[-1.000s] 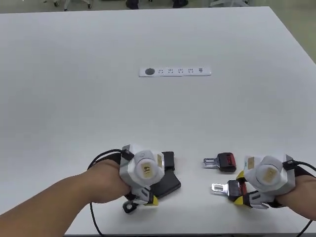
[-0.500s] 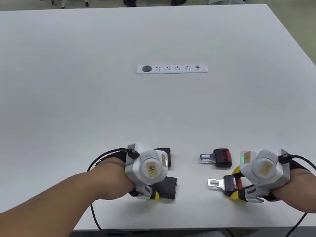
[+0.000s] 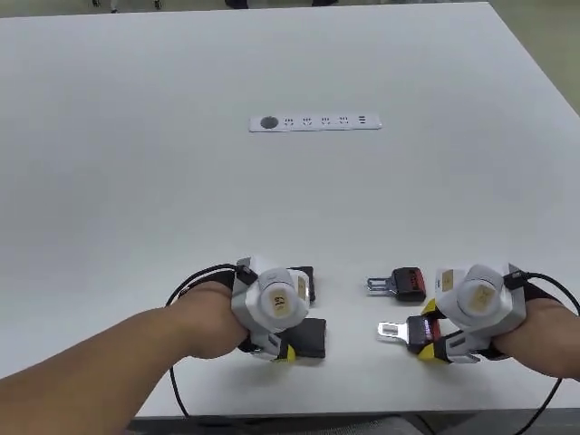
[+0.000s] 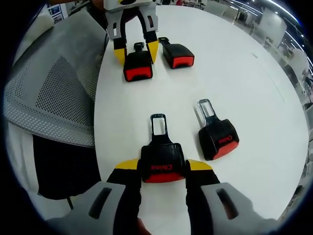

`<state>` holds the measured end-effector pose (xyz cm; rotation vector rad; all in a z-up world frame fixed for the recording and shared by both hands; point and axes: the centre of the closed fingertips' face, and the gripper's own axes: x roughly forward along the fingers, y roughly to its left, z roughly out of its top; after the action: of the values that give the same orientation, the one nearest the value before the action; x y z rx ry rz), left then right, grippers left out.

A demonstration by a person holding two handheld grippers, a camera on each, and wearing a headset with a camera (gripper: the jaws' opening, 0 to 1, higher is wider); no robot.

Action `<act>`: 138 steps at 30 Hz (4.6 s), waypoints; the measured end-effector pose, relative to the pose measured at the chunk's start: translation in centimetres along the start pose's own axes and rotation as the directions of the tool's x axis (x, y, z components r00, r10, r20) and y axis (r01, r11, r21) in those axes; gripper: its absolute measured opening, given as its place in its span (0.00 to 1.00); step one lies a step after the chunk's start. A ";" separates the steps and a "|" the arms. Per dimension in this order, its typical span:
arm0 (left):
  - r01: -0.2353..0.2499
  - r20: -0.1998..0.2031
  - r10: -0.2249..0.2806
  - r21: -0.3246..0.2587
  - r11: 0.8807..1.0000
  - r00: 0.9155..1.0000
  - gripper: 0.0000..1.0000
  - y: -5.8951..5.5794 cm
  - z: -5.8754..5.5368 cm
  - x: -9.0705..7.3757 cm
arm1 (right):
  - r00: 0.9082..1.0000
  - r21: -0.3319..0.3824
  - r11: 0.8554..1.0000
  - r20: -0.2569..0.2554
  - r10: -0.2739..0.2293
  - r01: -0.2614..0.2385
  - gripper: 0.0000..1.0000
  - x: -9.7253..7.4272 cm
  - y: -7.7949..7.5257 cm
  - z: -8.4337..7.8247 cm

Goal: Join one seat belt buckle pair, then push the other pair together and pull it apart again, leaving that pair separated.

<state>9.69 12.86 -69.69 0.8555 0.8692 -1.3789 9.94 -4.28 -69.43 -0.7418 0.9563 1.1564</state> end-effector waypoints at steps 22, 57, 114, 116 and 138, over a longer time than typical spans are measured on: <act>-0.016 -0.018 0.015 -0.050 0.999 1.000 0.33 -0.1 0.3 -0.5 | 0.997 -0.054 0.998 0.068 0.034 -0.031 0.34 2.8 2.2 5.8; -0.024 -0.056 0.022 -0.037 0.999 0.998 0.31 -0.4 0.3 -0.3 | 0.994 -0.133 0.991 0.100 0.046 -0.033 0.31 4.8 3.3 10.3; -0.132 0.025 0.139 -0.197 0.972 0.990 0.40 6.6 0.6 -4.9 | 0.993 -0.071 0.996 0.109 -0.047 0.055 0.35 -0.9 -3.6 7.7; -0.152 -0.060 0.147 -0.094 0.984 0.987 0.40 7.8 -0.8 -4.5 | 0.995 -0.079 0.995 0.083 -0.056 0.063 0.34 -1.1 -4.3 6.9; -0.037 -0.088 0.035 -0.020 0.999 0.995 0.33 8.6 -1.2 -0.8 | 0.999 -0.135 0.990 -0.029 0.026 -0.030 0.34 0.9 -7.5 2.6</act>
<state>18.30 14.44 -69.55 0.9164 0.9300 -1.3060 17.92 -3.54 -69.08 -0.8573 0.9199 1.2475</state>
